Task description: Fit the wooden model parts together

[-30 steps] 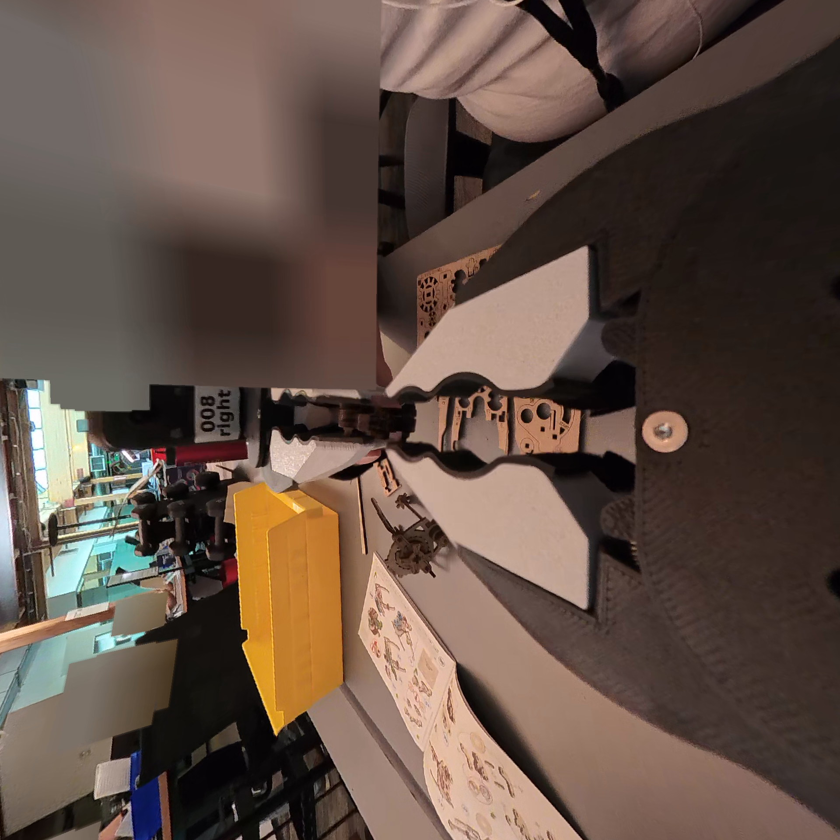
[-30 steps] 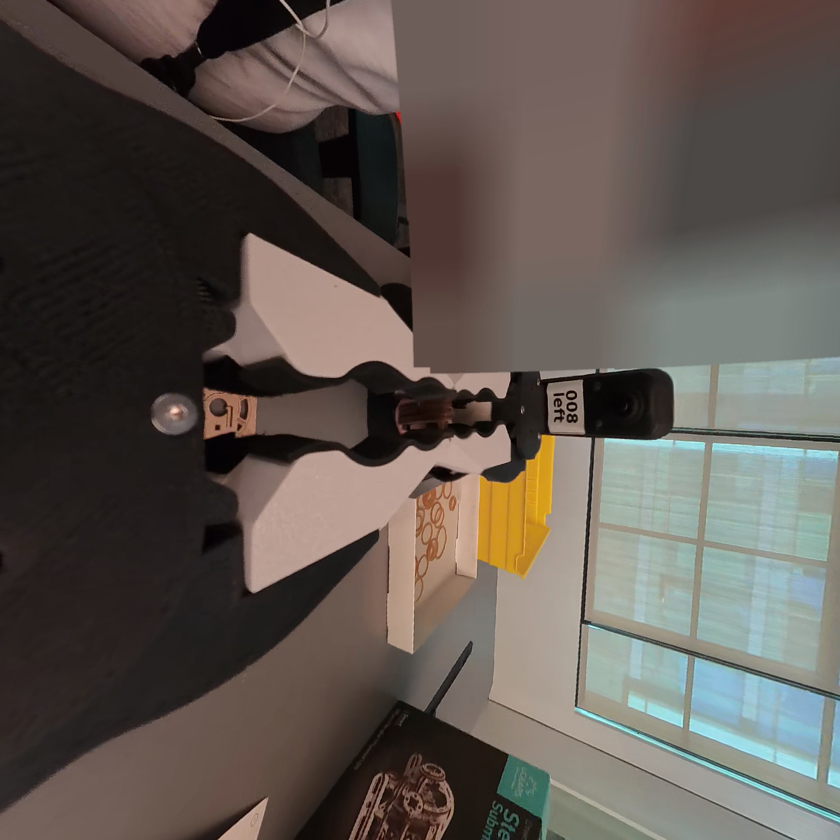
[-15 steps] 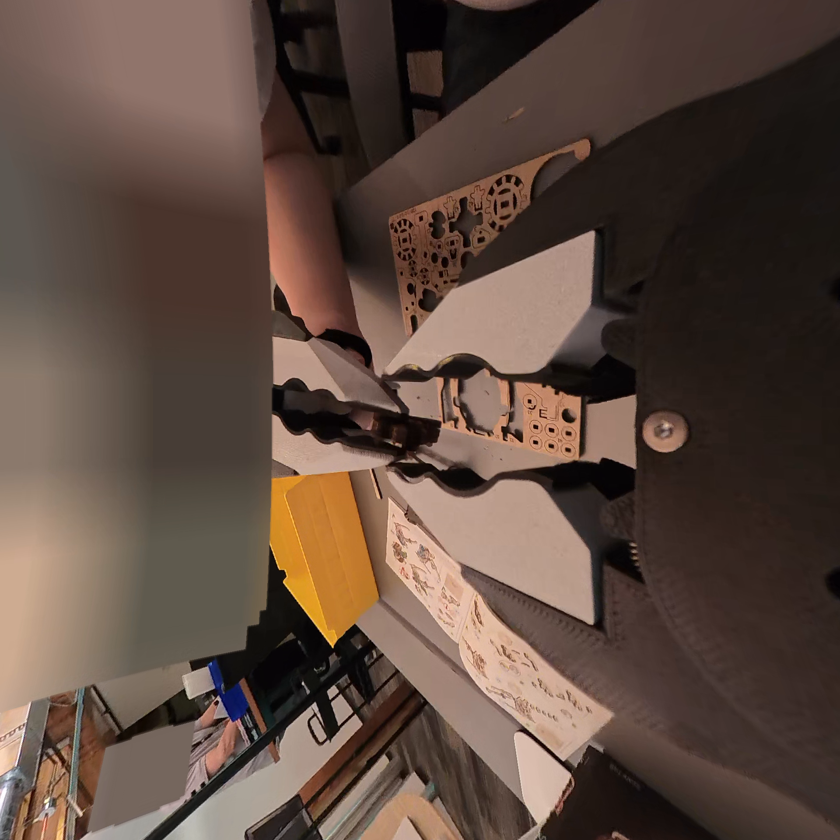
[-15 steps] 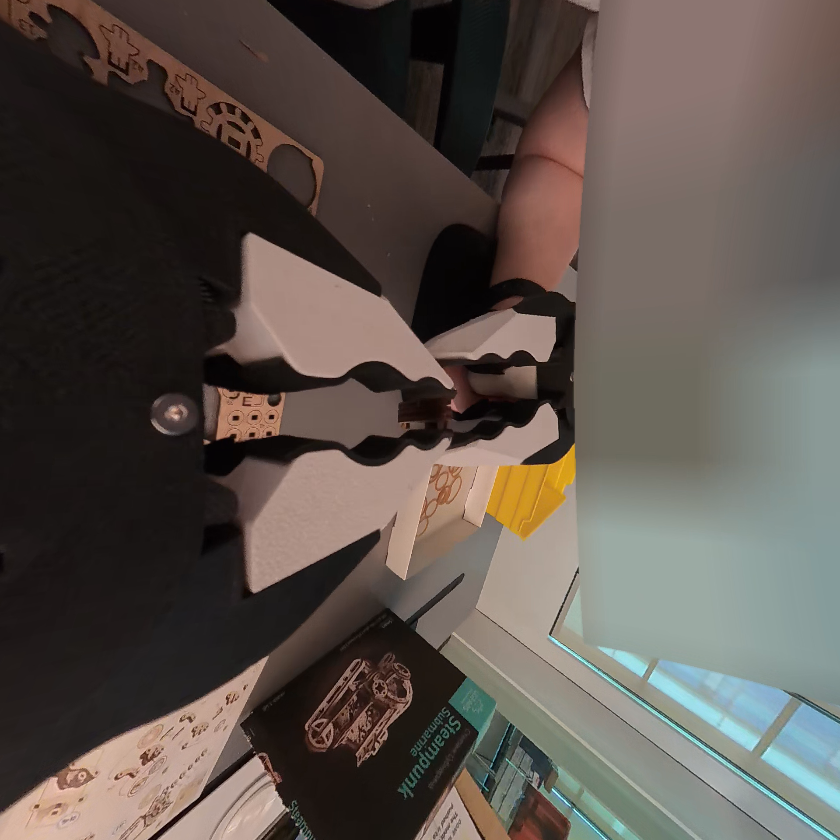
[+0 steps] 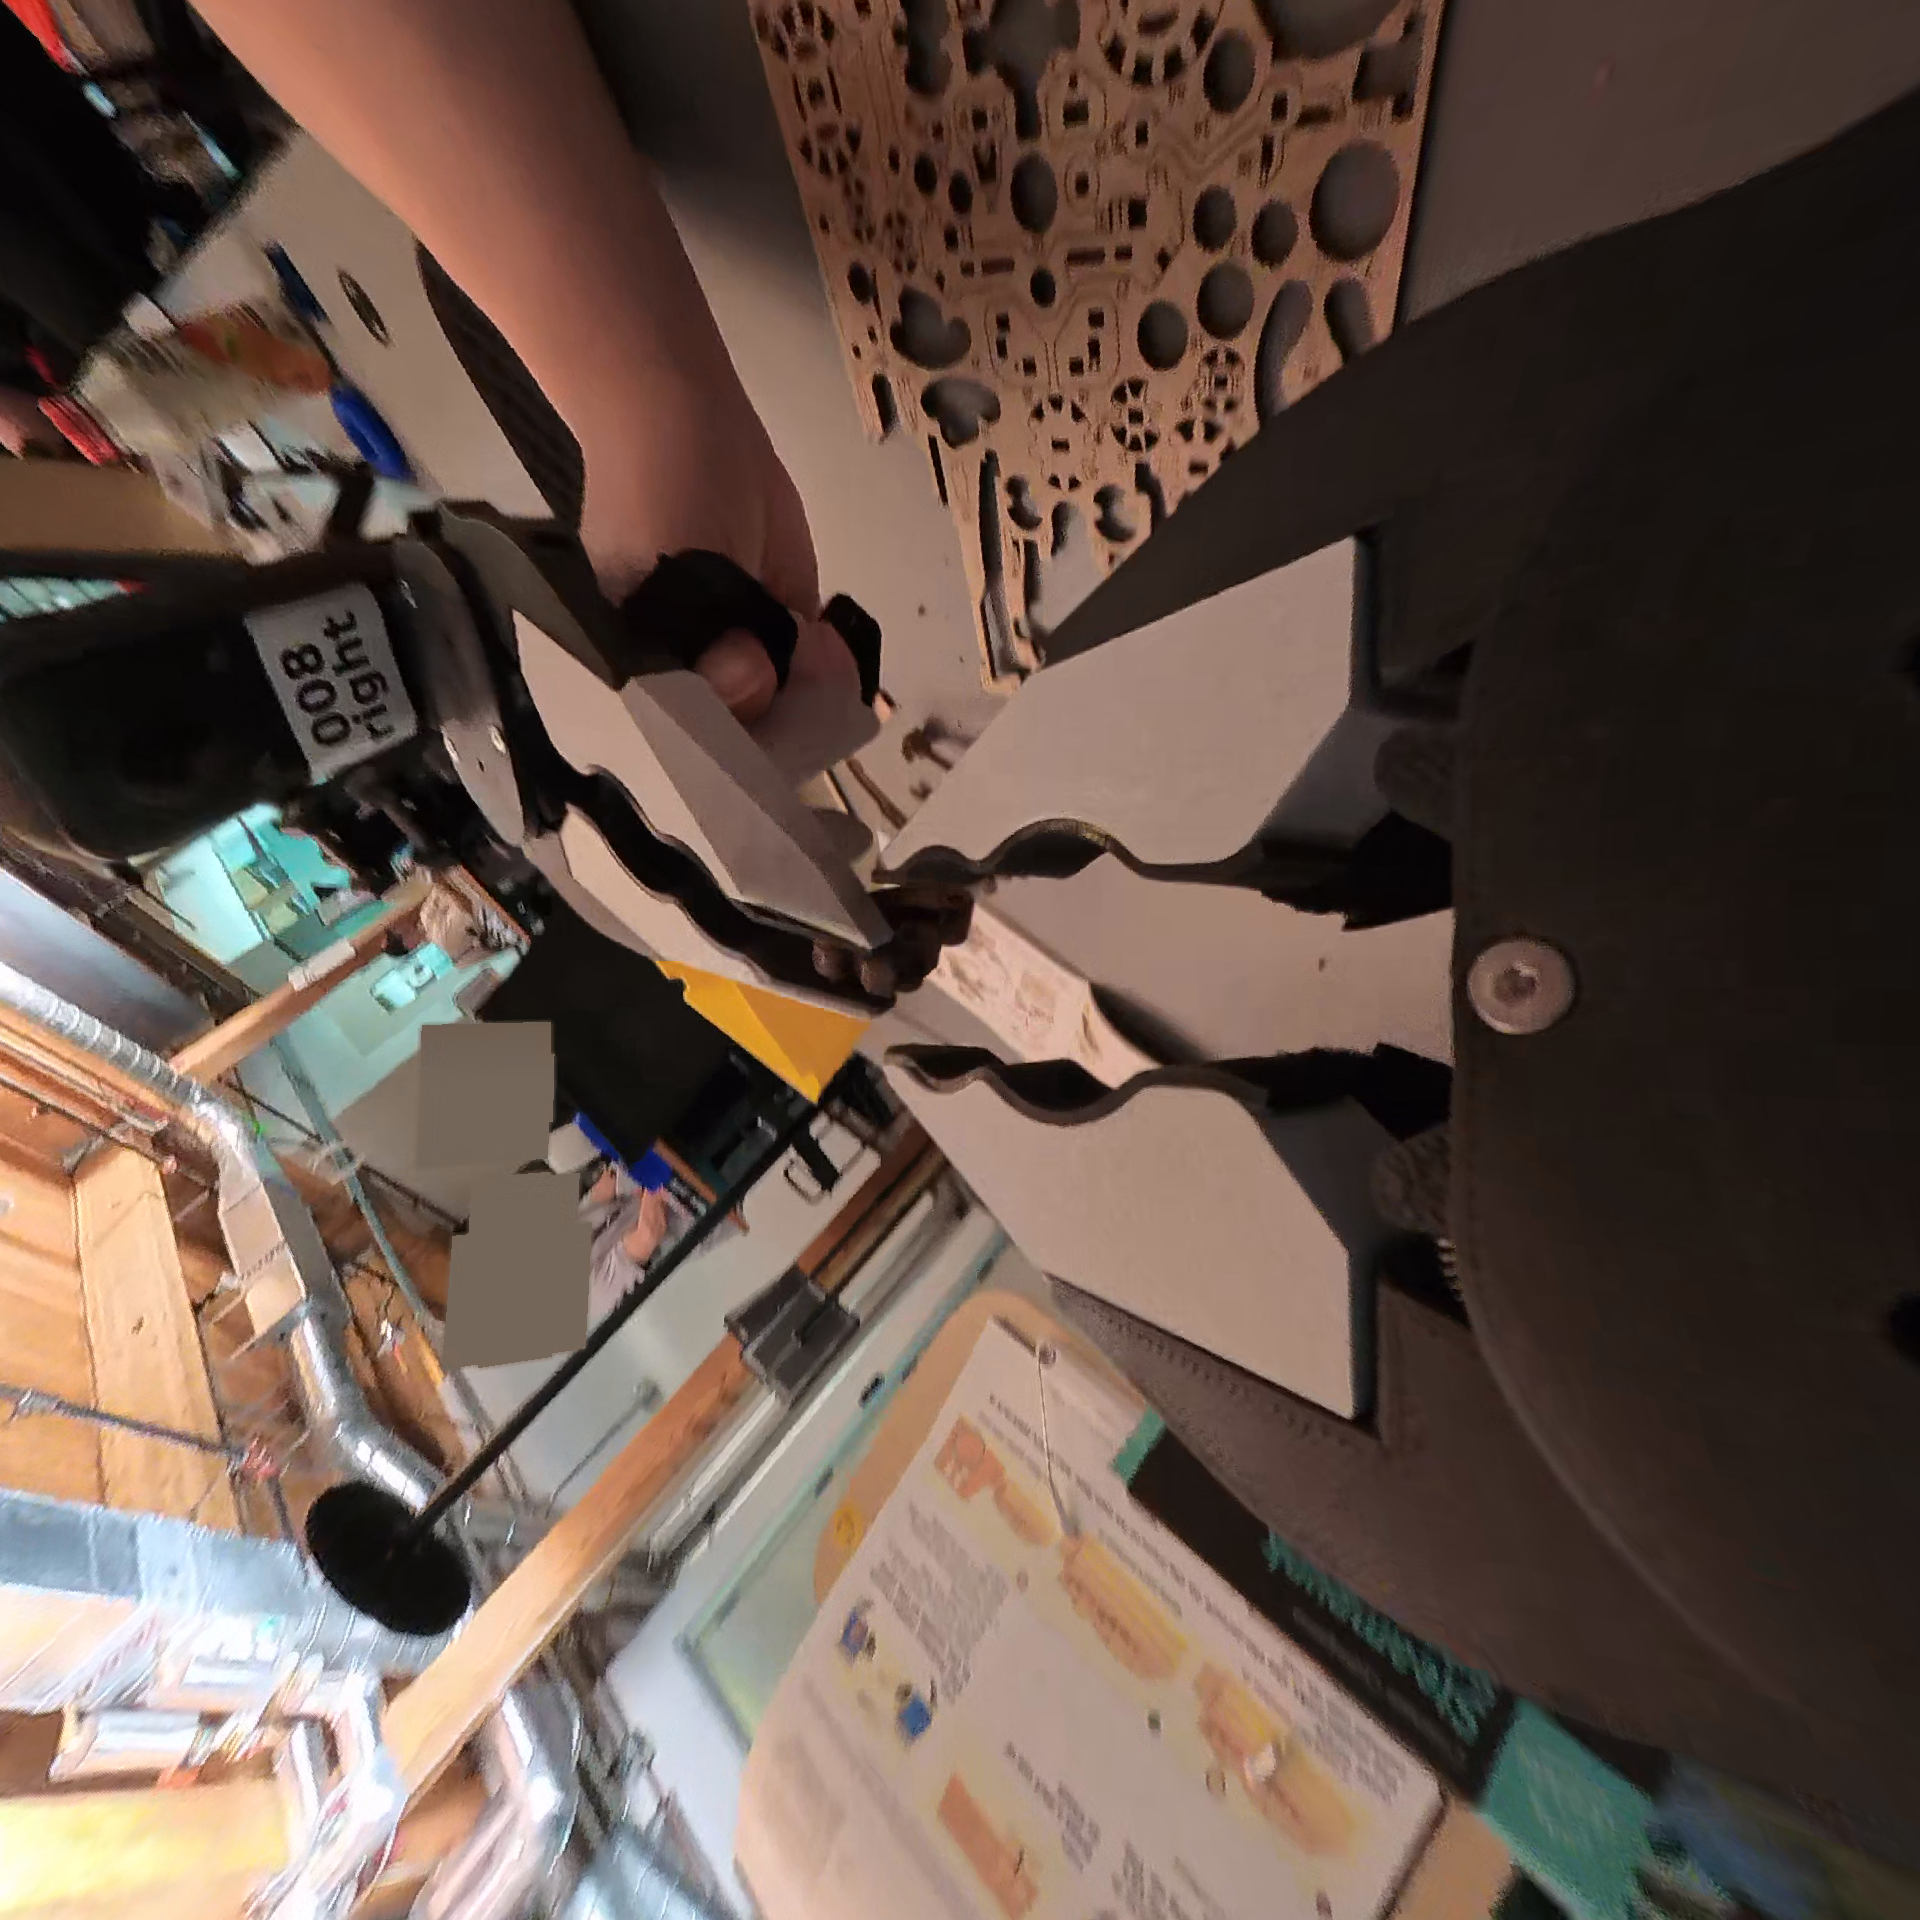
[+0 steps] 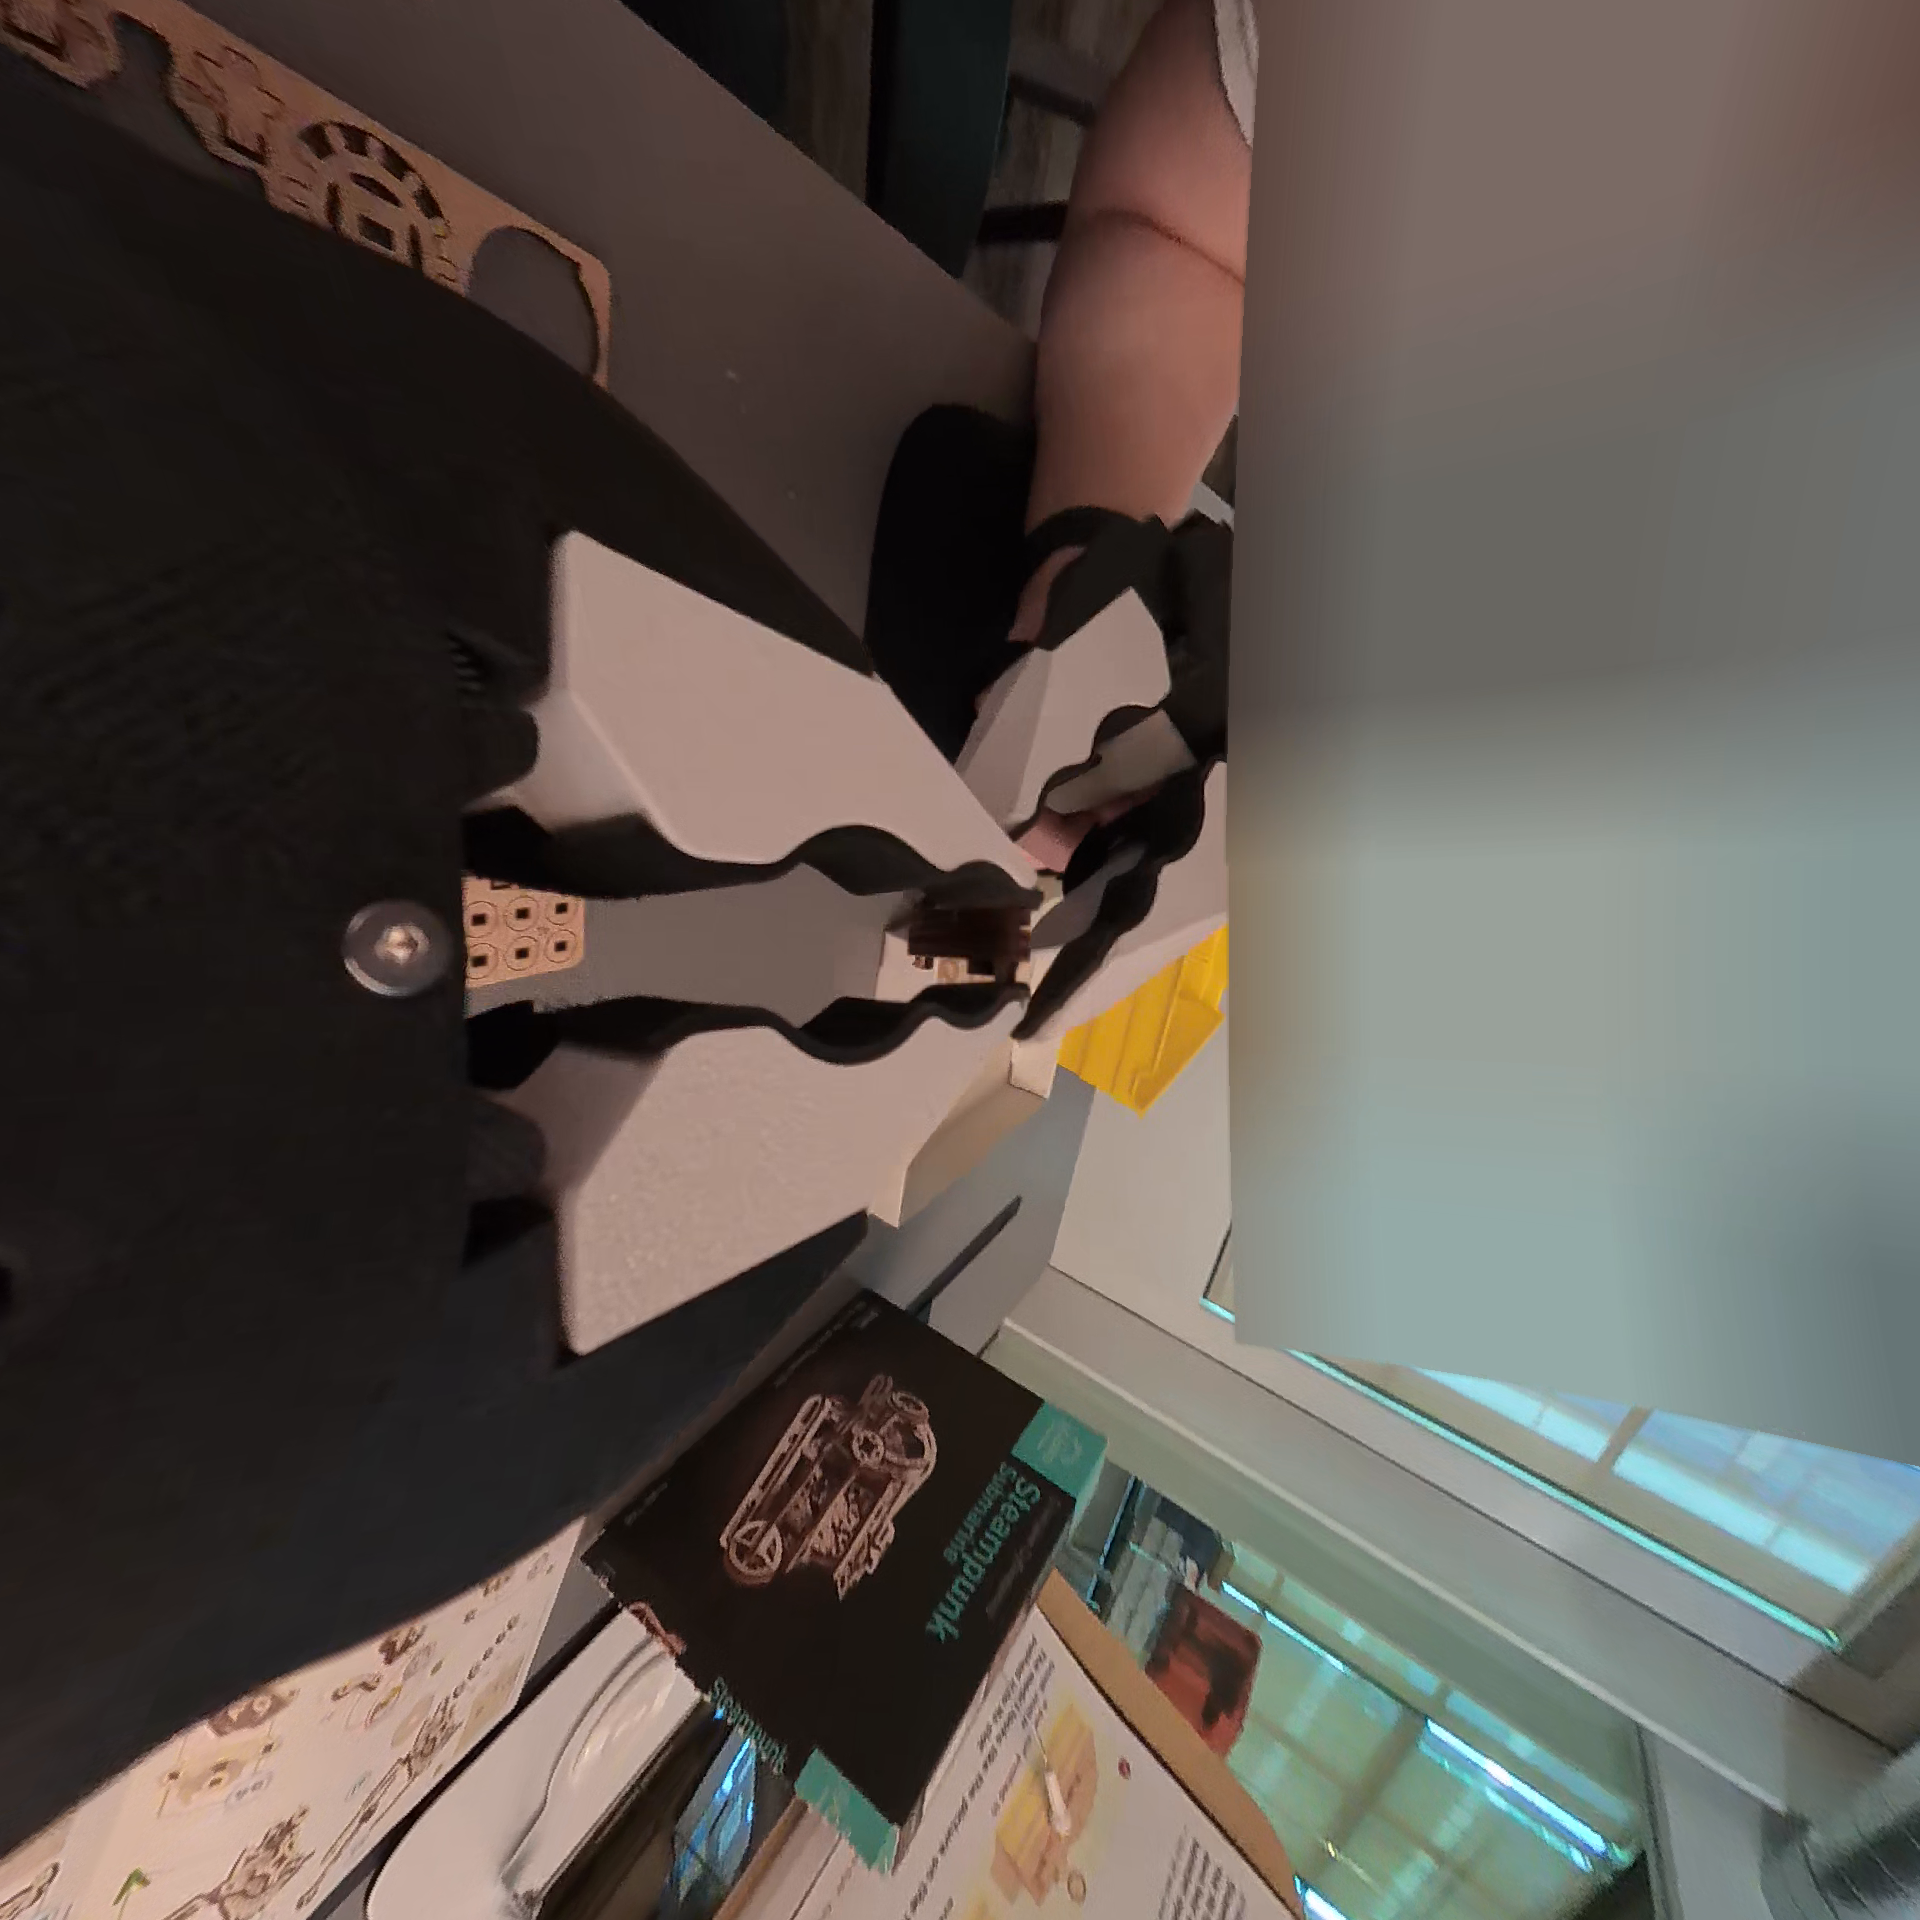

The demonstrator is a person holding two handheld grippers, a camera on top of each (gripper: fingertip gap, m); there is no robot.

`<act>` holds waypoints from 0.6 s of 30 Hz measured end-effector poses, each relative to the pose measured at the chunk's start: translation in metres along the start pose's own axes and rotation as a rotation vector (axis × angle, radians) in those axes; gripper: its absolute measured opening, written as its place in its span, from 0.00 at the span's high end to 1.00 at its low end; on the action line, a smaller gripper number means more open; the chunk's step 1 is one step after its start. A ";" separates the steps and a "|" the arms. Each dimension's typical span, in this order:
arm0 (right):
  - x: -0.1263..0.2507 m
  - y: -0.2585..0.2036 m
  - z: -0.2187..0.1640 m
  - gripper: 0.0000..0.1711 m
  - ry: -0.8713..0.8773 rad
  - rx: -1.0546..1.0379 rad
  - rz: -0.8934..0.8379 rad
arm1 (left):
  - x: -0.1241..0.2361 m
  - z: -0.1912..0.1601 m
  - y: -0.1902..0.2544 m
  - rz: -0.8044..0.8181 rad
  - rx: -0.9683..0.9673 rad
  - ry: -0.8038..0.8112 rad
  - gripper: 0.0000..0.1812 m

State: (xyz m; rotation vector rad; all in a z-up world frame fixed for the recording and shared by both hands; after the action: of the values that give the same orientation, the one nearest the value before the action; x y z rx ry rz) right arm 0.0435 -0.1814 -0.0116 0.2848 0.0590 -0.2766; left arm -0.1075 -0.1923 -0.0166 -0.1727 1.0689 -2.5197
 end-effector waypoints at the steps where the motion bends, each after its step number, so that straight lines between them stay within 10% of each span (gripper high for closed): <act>1: 0.000 0.000 0.001 0.93 0.012 -0.001 -0.019 | 0.000 0.002 0.001 0.034 -0.036 -0.010 0.83; 18: -0.006 -0.001 0.002 0.93 0.076 -0.166 -0.084 | -0.004 0.010 0.011 0.217 -0.230 -0.081 0.89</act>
State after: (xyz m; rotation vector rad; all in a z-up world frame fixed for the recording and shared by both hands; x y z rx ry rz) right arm 0.0376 -0.1816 -0.0099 0.1276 0.1685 -0.3422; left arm -0.0980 -0.2042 -0.0171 -0.2094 1.2704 -2.1778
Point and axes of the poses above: each gripper's, where its closed fingertips meet, x back along the fingers, z out of its top, y = z × x across the jaws, the point moved 9 cm from there along x, back along the fingers, and after that the axes turned 4 degrees about -x, right-handed, at the moved point
